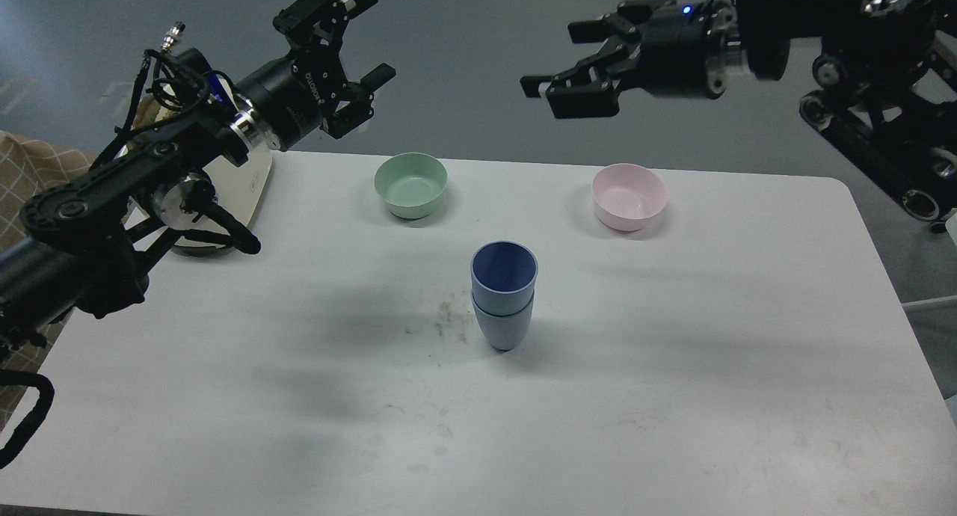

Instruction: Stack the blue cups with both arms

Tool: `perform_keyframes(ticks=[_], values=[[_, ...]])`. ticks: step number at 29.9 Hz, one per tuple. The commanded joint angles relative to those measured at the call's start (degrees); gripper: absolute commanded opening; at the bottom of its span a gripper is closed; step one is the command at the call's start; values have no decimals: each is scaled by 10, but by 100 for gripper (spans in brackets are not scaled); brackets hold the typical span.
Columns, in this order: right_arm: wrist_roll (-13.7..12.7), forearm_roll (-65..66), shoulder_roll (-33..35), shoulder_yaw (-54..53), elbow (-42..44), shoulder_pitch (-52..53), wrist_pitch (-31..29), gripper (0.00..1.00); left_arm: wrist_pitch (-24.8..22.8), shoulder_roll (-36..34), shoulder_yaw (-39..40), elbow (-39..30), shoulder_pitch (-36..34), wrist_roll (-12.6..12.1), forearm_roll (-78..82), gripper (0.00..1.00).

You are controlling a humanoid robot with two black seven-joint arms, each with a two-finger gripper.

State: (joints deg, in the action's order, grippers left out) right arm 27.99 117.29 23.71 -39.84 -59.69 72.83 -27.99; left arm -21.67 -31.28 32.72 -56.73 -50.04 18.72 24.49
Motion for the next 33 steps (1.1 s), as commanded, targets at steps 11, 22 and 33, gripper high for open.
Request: perform_keyframes(ticks=[11,22,33], values=[[0,-245,-25,-110,240,-54,21,100,-2,8,28,46,5,1,-1,98],[0,-671,-86,-105,353,-131,42,100,-43,80,28,149,20,4,-8,98],[0,-825,-126,-111,353,-196,0,100,-63,152,30,217,49,15,-9,98]])
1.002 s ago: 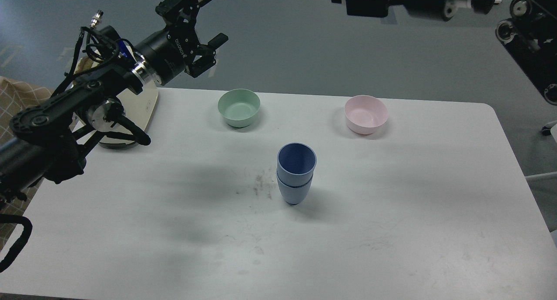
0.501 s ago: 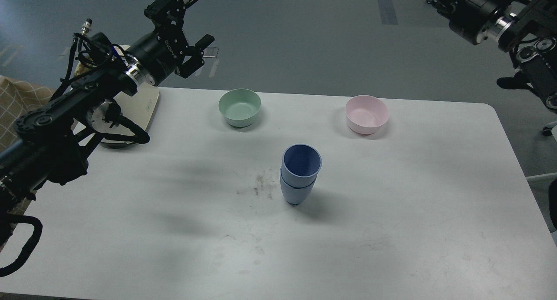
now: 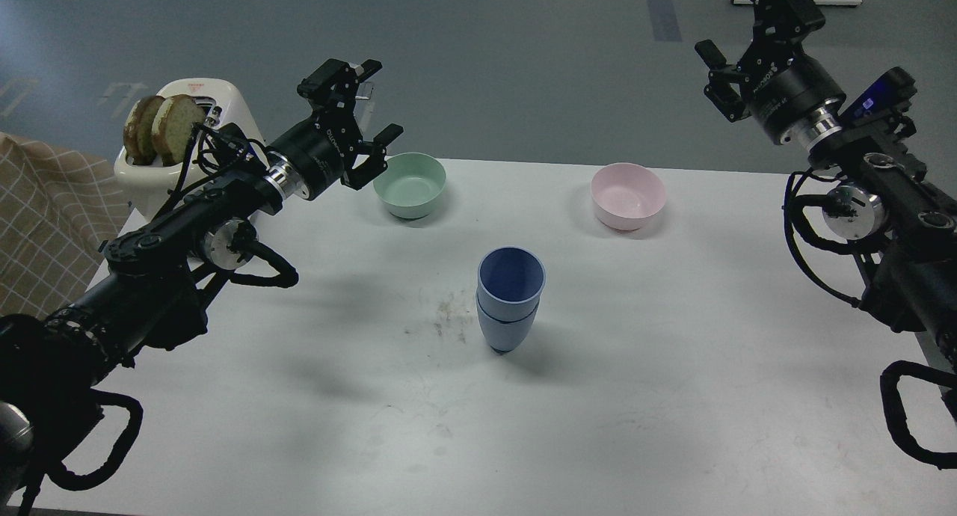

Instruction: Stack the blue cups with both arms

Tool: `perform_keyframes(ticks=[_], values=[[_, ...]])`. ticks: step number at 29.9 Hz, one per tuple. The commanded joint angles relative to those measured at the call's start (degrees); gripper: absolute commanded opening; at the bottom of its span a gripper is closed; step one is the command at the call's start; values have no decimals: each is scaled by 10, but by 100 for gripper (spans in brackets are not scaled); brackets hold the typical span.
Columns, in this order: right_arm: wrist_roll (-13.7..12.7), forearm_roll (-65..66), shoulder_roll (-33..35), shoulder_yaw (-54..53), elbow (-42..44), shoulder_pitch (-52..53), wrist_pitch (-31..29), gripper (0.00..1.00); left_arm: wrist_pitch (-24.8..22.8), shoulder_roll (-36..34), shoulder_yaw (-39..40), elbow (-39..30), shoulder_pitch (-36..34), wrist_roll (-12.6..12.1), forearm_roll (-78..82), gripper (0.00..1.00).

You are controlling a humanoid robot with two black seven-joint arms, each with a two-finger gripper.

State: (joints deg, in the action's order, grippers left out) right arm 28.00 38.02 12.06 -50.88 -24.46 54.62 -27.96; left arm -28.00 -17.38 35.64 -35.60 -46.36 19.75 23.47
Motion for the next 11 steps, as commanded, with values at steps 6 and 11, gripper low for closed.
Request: perform_keyframes(ticks=[6,11], values=[[0,-42,-38,-9,-3,-51,0,100,0,37,0,49,15,45,1,98],[0,-43,-48,-11,-6,-65,0,100,0,44,1,52,15,45,0,98]])
